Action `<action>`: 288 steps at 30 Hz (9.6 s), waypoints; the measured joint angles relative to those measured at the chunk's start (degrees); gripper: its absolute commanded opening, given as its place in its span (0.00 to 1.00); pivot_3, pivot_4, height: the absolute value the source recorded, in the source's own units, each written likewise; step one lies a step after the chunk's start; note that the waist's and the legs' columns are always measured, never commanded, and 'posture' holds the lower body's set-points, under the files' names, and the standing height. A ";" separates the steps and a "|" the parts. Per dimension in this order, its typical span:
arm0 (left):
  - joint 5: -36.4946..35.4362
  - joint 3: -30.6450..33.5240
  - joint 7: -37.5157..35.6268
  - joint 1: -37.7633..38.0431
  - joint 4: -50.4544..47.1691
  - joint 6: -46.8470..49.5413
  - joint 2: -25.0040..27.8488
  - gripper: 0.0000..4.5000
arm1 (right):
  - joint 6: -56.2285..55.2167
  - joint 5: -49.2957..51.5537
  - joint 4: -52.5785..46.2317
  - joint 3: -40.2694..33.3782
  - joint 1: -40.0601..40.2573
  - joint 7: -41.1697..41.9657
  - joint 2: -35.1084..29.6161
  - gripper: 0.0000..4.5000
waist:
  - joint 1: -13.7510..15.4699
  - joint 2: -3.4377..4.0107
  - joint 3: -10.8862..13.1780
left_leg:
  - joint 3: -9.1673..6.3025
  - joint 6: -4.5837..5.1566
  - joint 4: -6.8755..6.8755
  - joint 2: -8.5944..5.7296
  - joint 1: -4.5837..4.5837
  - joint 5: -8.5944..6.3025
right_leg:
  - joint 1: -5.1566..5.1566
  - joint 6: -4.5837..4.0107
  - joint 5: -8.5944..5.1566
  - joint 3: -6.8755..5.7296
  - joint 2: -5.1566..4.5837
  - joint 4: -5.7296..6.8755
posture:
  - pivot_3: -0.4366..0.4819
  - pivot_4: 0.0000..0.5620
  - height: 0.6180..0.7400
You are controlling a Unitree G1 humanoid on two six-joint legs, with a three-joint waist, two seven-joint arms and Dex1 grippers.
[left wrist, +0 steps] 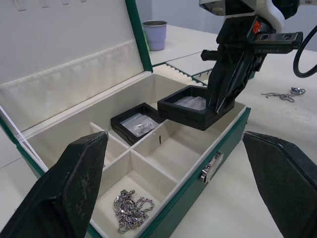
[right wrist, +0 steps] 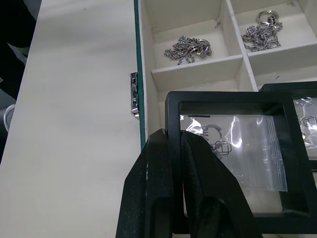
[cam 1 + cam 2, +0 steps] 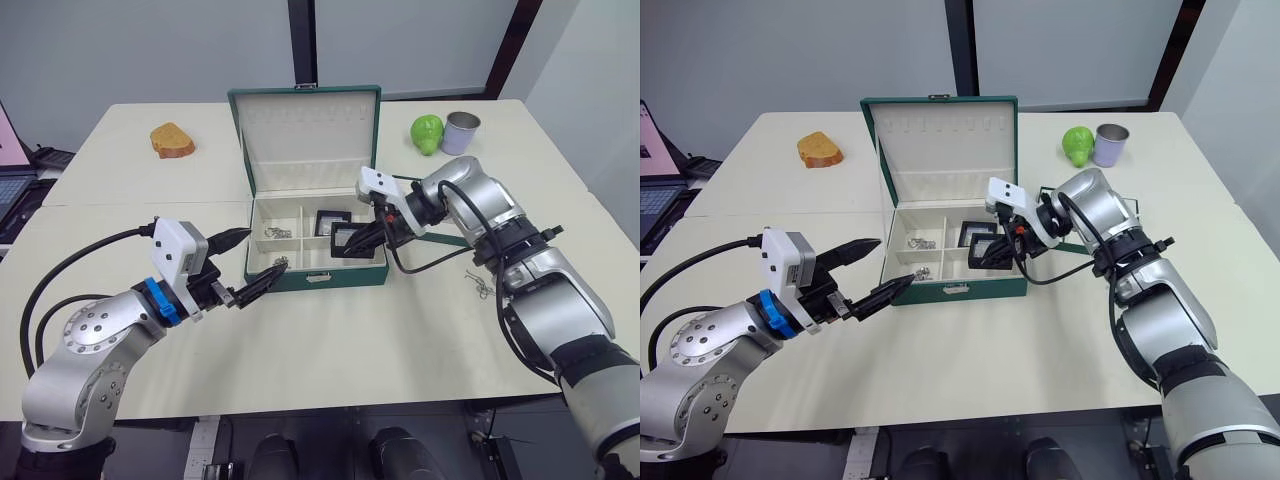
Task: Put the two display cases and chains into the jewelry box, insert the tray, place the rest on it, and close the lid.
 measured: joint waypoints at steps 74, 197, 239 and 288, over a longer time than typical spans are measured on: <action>5.93 15.03 0.89 6.34 22.12 -7.28 3.15 1.00 | 2.05 25.09 -36.41 -54.15 59.23 -30.05 -15.97 0.99 | 0.60 0.05 0.12 | -0.05 -0.01 -0.20 -0.10 -0.24 -0.01 | 0.15 0.01 0.00 0.02 -0.02 -0.37 | 0.48 0.27 1.00; 10.76 -10.07 -2.72 -3.67 5.29 -11.66 -8.41 1.00 | 1.26 10.17 -36.51 -23.08 29.11 3.26 -33.91 0.00 | 2.05 0.50 0.36 | -0.08 0.03 0.61 -0.02 -0.26 -0.01 | 0.42 0.02 0.01 -0.12 -0.03 -0.17 | 0.48 0.27 1.00; 5.25 -1.15 13.68 18.37 -11.79 -9.48 -12.31 1.00 | 6.79 -1.72 -26.85 4.12 8.31 -12.70 -1.80 0.00 | 1.65 0.30 0.49 | -0.04 0.03 0.08 -0.05 -0.26 -0.02 | -0.03 0.01 0.01 0.03 -0.04 -0.05 | 0.48 0.27 1.00; 3.45 0.58 16.43 19.22 -12.29 -7.31 -13.22 1.00 | 2.86 -3.00 -17.81 4.36 5.95 -13.92 5.09 0.06 | 0.06 0.29 0.48 | 0.01 0.01 -0.10 -0.03 -0.27 0.00 | -0.22 0.01 0.01 0.09 -0.02 -0.03 | 0.48 0.27 1.00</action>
